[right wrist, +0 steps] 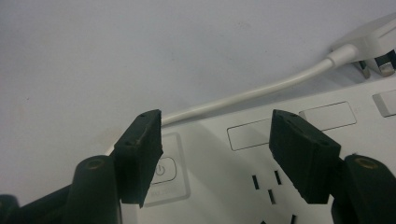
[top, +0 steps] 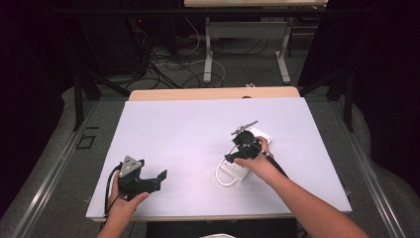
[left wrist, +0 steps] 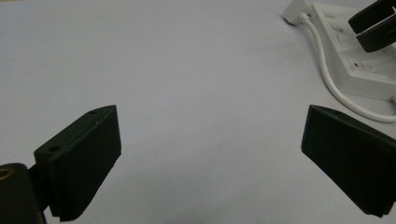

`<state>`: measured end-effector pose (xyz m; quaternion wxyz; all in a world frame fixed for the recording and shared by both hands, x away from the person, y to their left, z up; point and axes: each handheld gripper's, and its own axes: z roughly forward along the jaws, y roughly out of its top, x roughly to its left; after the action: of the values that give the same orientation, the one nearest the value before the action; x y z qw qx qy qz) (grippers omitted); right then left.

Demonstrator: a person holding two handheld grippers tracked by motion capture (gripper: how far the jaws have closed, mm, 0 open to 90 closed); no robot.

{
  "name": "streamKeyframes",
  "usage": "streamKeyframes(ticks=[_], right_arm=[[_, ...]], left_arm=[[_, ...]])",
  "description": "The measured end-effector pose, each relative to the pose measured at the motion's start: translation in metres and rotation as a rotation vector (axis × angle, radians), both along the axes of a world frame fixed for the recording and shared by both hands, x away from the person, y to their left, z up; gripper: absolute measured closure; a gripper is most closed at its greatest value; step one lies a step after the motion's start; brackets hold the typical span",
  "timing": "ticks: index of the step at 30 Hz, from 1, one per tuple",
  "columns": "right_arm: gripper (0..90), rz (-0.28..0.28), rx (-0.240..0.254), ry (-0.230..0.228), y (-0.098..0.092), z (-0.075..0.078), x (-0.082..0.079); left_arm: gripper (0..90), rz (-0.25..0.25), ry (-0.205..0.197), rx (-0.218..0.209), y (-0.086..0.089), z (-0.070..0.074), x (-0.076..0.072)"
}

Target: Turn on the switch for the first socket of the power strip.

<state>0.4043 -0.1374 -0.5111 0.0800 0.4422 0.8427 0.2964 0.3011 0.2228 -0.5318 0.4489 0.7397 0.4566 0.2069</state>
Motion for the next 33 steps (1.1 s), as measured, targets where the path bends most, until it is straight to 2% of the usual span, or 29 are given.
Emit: streamKeyframes(ticks=[2,6,7,8,10,11,12,15,16,19,20,21,26,27,29,33], right_arm=[[31.8,0.001,0.013,0.006,0.000,0.000,0.000],[26.7,0.000,0.016,-0.020,0.001,0.002,-0.002],[25.1,0.011,-0.011,0.000,-0.001,0.005,-0.002],[21.8,0.010,0.029,-0.047,-0.001,0.001,-0.001],[15.6,-0.001,0.029,-0.047,-0.002,0.002,-0.001],[15.5,-0.008,0.040,-0.063,-0.002,0.001,-0.001],[15.2,-0.009,0.016,-0.058,-0.002,0.002,-0.001],[11.9,-0.017,0.010,-0.084,-0.003,0.003,-0.002],[9.7,-0.031,0.023,-0.085,-0.002,0.004,-0.004],[4.6,-0.029,0.034,-0.117,-0.003,0.005,-0.005],[2.1,-0.024,0.023,-0.117,-0.004,0.007,-0.006],[0.0,-0.033,0.032,-0.122,-0.003,0.008,-0.007],[0.0,-0.031,0.009,-0.156,-0.008,0.013,-0.013],[0.0,-0.035,0.020,-0.160,-0.008,0.014,-0.013],[0.0,-0.034,0.013,-0.168,-0.009,0.015,-0.014],[0.0,-0.059,0.047,-0.172,-0.014,0.019,-0.019]], left_arm=[[4.9,0.000,0.000,0.000,0.000,0.000,0.000],[4.9,0.002,-0.001,-0.002,0.000,0.000,0.000],[4.9,0.001,-0.001,-0.001,0.000,0.000,0.000],[4.9,0.001,0.000,-0.001,0.000,0.000,0.000],[4.9,0.000,0.000,-0.002,0.000,0.000,0.000],[4.9,0.001,0.001,-0.003,0.000,0.000,0.000],[4.9,0.003,0.005,-0.012,0.000,0.000,0.000],[4.9,0.004,0.009,-0.019,-0.001,0.000,0.001],[4.9,0.002,0.010,-0.018,-0.001,0.000,0.001],[4.9,0.005,0.013,-0.021,-0.001,0.000,0.001],[4.9,0.005,0.010,-0.017,0.000,0.000,0.001],[4.9,0.007,0.012,-0.021,0.000,0.000,0.001],[4.9,0.017,0.022,-0.031,0.000,-0.001,0.002],[4.9,0.017,0.023,-0.031,0.000,-0.001,0.002],[4.9,0.018,0.025,-0.028,0.000,-0.001,0.002],[4.9,0.019,0.025,-0.028,0.000,-0.001,0.002]])
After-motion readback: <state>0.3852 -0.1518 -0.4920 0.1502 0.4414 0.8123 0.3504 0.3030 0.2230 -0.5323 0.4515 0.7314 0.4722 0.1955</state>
